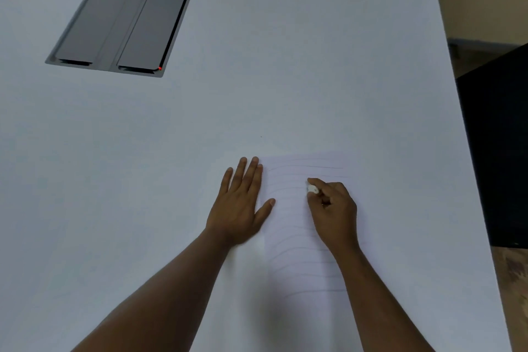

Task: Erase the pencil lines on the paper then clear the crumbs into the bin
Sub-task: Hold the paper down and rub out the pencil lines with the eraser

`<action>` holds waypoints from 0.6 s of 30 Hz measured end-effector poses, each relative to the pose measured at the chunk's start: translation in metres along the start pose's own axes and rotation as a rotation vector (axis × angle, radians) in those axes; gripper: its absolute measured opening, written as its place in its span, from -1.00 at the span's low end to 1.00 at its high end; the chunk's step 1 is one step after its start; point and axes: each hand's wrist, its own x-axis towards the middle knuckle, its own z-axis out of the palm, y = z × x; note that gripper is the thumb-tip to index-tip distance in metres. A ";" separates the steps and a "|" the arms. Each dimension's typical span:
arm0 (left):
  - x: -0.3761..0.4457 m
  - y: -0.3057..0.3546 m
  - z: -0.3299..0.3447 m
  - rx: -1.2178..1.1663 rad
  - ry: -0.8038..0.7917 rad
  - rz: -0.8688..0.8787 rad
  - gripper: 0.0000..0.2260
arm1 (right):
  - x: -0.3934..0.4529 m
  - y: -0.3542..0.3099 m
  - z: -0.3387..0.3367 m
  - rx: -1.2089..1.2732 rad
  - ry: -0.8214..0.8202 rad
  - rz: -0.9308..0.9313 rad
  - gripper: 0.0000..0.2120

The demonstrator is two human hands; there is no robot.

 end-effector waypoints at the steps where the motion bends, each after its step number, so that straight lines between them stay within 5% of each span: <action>1: 0.000 0.000 0.000 0.003 0.005 -0.006 -0.32 | 0.001 0.001 -0.002 -0.001 -0.011 0.001 -0.78; 18: 0.002 -0.001 0.000 0.039 0.003 0.036 -0.35 | 0.033 -0.046 0.076 -0.248 -0.053 -0.079 -0.72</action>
